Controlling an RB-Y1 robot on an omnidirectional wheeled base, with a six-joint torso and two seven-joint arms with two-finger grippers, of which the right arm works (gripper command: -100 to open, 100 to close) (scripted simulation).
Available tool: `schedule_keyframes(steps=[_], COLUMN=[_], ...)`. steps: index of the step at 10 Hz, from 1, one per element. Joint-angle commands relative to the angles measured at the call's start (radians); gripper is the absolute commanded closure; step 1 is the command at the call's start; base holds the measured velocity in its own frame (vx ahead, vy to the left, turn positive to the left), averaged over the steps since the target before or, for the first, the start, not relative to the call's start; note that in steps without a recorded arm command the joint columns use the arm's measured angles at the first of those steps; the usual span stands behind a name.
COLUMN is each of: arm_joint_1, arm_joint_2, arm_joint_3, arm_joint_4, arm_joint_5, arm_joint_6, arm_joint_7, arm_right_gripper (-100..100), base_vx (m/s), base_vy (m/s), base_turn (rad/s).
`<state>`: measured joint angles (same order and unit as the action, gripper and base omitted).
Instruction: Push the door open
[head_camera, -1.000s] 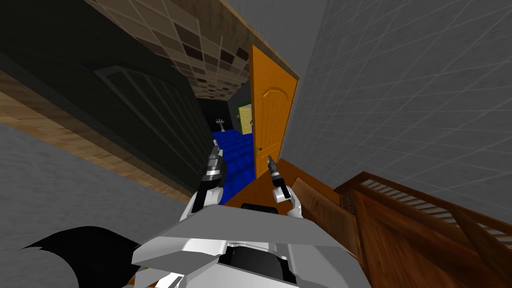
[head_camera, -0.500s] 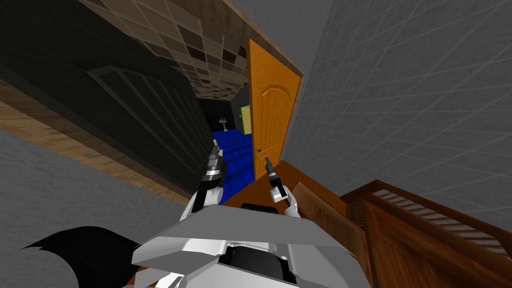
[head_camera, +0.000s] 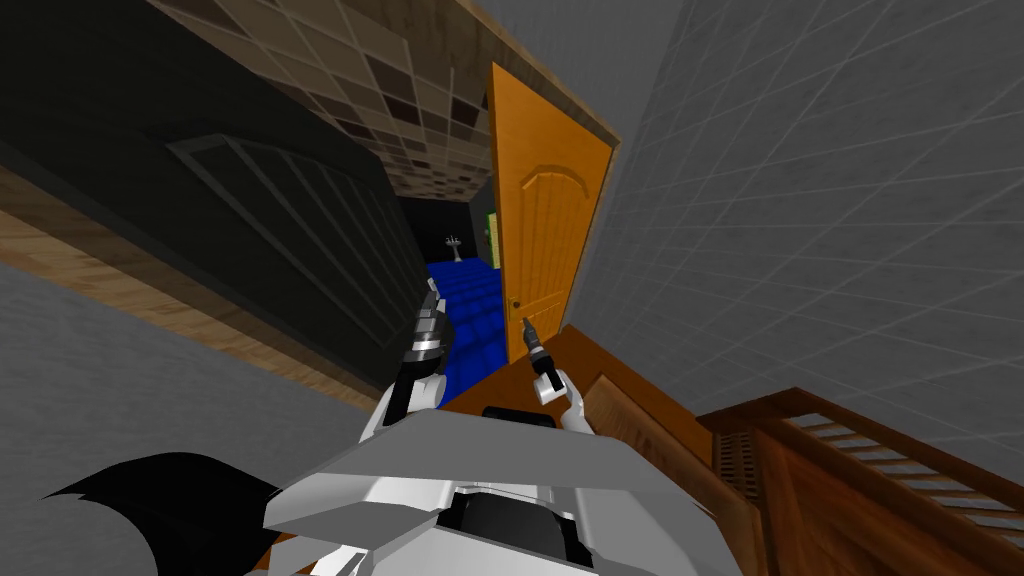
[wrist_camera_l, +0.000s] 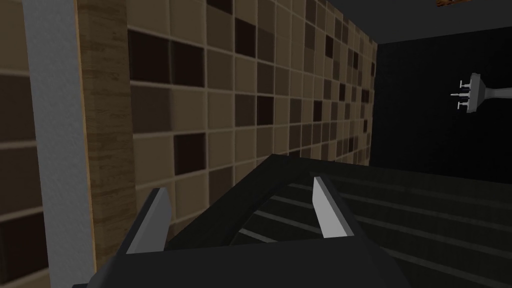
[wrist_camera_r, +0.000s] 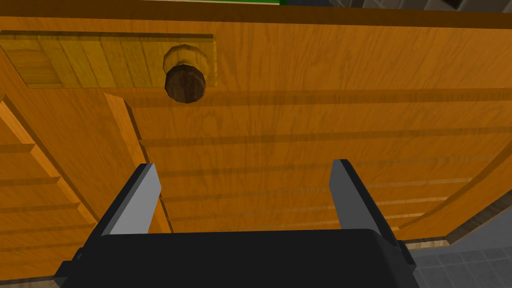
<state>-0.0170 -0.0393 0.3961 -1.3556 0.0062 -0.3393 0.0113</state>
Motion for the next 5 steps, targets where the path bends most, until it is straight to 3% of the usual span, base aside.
schedule_keyframes(steps=[1, 3, 5], arm_joint_1=[-0.012, -0.033, -0.041], arm_joint_2=[0.006, 0.021, 0.029], arm_joint_3=[0.018, 0.036, 0.044], arm_joint_4=[0.026, 0.071, 0.089], arm_joint_5=[0.001, 0.002, 0.003], arm_joint_6=[0.012, 0.019, 0.022], arm_joint_7=[-0.008, -0.014, -0.016], arm_right_gripper=[-100, -100, -100], base_vx=[0.128, 0.126, 0.020], base_vy=[-0.180, -0.139, -0.002], base_turn=[0.120, 0.073, -0.064])
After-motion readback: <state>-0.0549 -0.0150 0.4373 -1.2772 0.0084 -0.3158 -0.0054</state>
